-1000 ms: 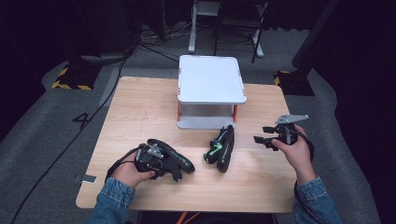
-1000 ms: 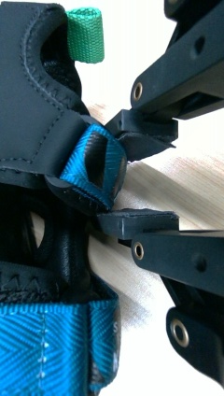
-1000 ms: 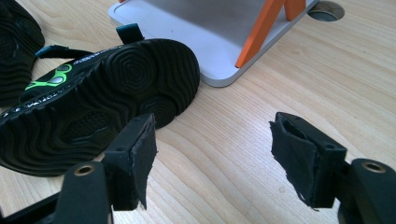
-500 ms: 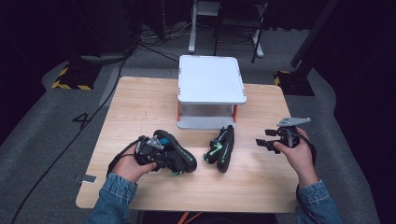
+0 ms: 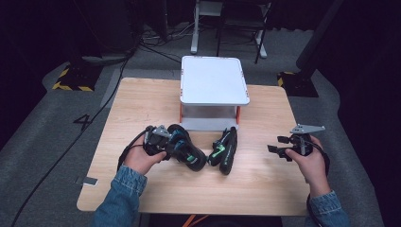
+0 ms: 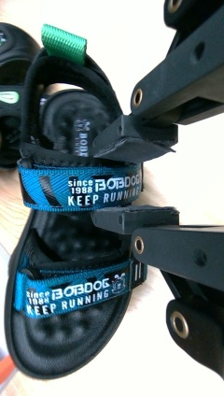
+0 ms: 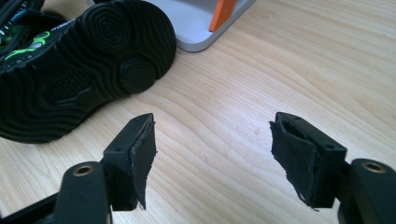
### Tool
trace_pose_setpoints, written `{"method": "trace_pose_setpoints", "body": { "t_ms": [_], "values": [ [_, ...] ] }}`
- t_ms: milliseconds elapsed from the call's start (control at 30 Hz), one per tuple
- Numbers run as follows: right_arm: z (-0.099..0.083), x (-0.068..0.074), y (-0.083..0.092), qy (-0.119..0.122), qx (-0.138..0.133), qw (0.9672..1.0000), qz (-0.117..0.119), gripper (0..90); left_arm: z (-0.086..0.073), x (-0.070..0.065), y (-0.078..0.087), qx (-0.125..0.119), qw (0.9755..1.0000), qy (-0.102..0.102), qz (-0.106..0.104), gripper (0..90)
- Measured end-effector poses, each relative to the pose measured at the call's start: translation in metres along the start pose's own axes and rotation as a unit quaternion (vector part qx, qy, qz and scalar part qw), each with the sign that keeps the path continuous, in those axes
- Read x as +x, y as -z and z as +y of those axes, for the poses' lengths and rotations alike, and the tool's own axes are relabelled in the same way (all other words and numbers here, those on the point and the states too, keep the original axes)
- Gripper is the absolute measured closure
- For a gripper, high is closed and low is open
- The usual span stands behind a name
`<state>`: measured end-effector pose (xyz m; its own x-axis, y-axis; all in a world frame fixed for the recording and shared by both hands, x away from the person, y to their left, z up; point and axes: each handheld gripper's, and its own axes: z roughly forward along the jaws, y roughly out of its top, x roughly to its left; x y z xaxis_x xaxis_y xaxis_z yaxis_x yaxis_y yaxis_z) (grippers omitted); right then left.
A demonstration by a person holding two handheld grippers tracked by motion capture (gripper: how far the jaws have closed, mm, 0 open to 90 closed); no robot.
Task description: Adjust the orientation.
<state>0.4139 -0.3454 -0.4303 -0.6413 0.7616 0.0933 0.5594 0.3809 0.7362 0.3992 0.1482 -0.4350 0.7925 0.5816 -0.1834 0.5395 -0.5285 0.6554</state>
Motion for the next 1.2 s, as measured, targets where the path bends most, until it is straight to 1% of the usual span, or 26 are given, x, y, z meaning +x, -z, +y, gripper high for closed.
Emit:
{"method": "trace_pose_setpoints", "body": {
  "t_ms": [33, 167, 233, 267, 300, 333, 433, 467, 500, 533, 567, 600, 633, 700, 733, 767, 833, 867, 900, 967, 1033, 1067, 1100, 1133, 1167, 1200],
  "values": [
    [-0.002, 0.0, 0.001, -0.002, 0.001, 1.0, -0.001, 31.4, 0.003, 0.002, -0.002, -0.001, 1.0, 0.005, -0.004, 67.3],
    [-0.01, 0.0, 0.007, -0.009, 0.004, 0.9999, -0.009, 31.3, 0.014, 0.004, -0.011, -0.001, 1.0, 0.009, -0.002, 66.7],
    [-0.015, -0.001, 0.011, -0.014, 0.006, 0.9998, -0.014, 31.3, 0.02, 0.003, -0.017, -0.017, 0.9998, -0.006, 0.01, 67.4],
    [-0.018, -0.002, 0.013, -0.015, 0.005, 0.9997, -0.018, 31.3, 0.022, 0.002, -0.021, -0.015, 0.9998, -0.007, 0.008, 67.5],
    [-0.02, -0.002, 0.016, -0.022, 0.006, 0.9995, -0.021, 31.3, 0.025, 0.001, -0.023, -0.016, 0.9997, -0.013, 0.016, 67.4],
    [-0.022, -0.003, 0.018, -0.02, 0.005, 0.9995, -0.023, 31.3, 0.027, 0.0, -0.025, -0.012, 0.9997, -0.013, 0.019, 67.2],
    [-0.026, -0.005, 0.024, -0.028, 0.002, 0.9991, -0.031, 31.1, 0.03, -0.002, -0.024, -0.001, 0.9996, -0.013, 0.025, 66.4],
    [-0.027, -0.005, 0.025, -0.032, 0.002, 0.999, -0.031, 31.1, 0.03, -0.002, -0.024, -0.011, 0.9991, -0.019, 0.036, 63.9],
    [-0.027, -0.005, 0.026, -0.03, 0.001, 0.999, -0.032, 31.1, 0.031, -0.004, -0.023, -0.026, 0.9981, -0.022, 0.052, 58.1],
    [-0.027, -0.006, 0.026, -0.03, 0.0, 0.999, -0.033, 31.1, 0.032, -0.006, -0.021, -0.033, 0.9978, -0.021, 0.054, 46.2],
    [-0.027, -0.005, 0.026, -0.029, 0.0, 0.9991, -0.032, 31.1, 0.033, -0.008, -0.019, -0.039, 0.9976, -0.02, 0.052, 41.8],
    [-0.026, -0.005, 0.026, -0.029, -0.001, 0.9991, -0.031, 31.1, 0.034, -0.012, -0.017, -0.053, 0.9973, -0.022, 0.047, 40.7],
    [-0.026, -0.005, 0.025, -0.026, 0.0, 0.9992, -0.03, 31.0, 0.036, -0.017, -0.016, -0.06, 0.997, -0.027, 0.041, 38.3],
    [-0.025, -0.004, 0.023, -0.026, 0.002, 0.9993, -0.028, 31.0, 0.039, -0.026, -0.015, -0.071, 0.9964, -0.038, 0.028, 37.7],
    [-0.025, -0.004, 0.023, -0.024, 0.003, 0.9993, -0.028, 31.0, 0.042, -0.033, -0.015, -0.08, 0.9955, -0.048, 0.018, 37.7],
    [-0.024, -0.003, 0.022, -0.023, 0.003, 0.9994, -0.026, 31.0, 0.044, -0.039, -0.017, -0.083, 0.9951, -0.053, 0.007, 38.6],
    [-0.023, -0.002, 0.021, -0.021, 0.002, 0.9995, -0.025, 30.9, 0.047, -0.049, -0.02, -0.082, 0.9947, -0.062, -0.009, 41.8],
    [-0.023, -0.002, 0.02, -0.021, 0.003, 0.9995, -0.024, 30.9, 0.048, -0.054, -0.025, -0.076, 0.9946, -0.068, -0.02, 43.4],
    [-0.022, -0.001, 0.02, -0.02, 0.003, 0.9995, -0.023, 30.9, 0.048, -0.056, -0.028, -0.07, 0.9947, -0.07, -0.026, 47.9],
    [-0.022, 0.0, 0.019, -0.02, 0.005, 0.9995, -0.023, 30.9, 0.048, -0.058, -0.037, -0.055, 0.9954, -0.076, -0.02, 55.2],
    [-0.022, 0.0, 0.018, -0.016, 0.005, 0.9996, -0.021, 30.9, 0.046, -0.057, -0.044, -0.037, 0.9962, -0.078, -0.005, 60.2],
    [-0.022, 0.0, 0.018, -0.017, 0.006, 0.9996, -0.021, 31.0, 0.045, -0.057, -0.045, -0.03, 0.9964, -0.079, 0.0, 65.5],
    [-0.022, 0.001, 0.017, -0.017, 0.006, 0.9996, -0.02, 30.9, 0.045, -0.056, -0.046, -0.023, 0.9965, -0.081, 0.001, 72.5],
    [-0.022, 0.001, 0.017, -0.016, 0.006, 0.9996, -0.02, 30.9, 0.044, -0.056, -0.045, -0.024, 0.9967, -0.077, -0.006, 79.8],
    [-0.021, 0.001, 0.016, -0.016, 0.007, 0.9997, -0.02, 30.9, 0.044, -0.056, -0.044, -0.024, 0.9967, -0.077, -0.007, 83.7],
    [-0.021, 0.002, 0.016, -0.014, 0.008, 0.9997, -0.019, 30.9, 0.044, -0.057, -0.042, -0.021, 0.9964, -0.082, -0.004, 84.4]
  ]
}}
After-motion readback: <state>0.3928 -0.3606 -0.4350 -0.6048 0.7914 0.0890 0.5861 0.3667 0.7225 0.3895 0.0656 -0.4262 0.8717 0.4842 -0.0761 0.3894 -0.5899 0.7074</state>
